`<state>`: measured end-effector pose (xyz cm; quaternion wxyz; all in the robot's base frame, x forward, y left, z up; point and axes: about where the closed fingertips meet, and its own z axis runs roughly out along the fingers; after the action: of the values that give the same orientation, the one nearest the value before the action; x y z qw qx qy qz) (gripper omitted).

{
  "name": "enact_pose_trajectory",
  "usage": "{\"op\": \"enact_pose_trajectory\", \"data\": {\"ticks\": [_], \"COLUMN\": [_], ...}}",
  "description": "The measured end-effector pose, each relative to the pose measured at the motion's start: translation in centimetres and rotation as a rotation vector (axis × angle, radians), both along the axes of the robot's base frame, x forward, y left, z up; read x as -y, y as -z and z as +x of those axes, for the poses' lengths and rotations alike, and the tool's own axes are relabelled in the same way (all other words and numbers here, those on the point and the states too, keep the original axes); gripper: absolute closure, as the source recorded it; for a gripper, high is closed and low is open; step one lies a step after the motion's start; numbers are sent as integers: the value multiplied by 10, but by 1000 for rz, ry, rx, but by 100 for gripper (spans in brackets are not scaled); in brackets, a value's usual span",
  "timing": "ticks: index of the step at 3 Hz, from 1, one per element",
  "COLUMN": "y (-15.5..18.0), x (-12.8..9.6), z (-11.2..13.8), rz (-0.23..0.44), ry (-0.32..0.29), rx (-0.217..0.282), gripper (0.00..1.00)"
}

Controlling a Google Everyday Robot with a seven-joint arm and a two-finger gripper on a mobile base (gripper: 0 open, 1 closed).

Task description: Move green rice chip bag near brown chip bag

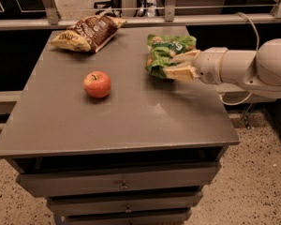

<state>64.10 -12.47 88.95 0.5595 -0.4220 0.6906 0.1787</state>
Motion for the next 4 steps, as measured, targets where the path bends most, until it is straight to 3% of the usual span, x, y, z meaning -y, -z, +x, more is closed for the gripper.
{"op": "enact_pose_trajectory", "data": {"ticks": [1,4], "y": [-12,-15], "x": [-10,-57], "z": [34,108], "rz": [17,28], "ry": [-5,-6], "rx": [28,17], "gripper": [100,100]}}
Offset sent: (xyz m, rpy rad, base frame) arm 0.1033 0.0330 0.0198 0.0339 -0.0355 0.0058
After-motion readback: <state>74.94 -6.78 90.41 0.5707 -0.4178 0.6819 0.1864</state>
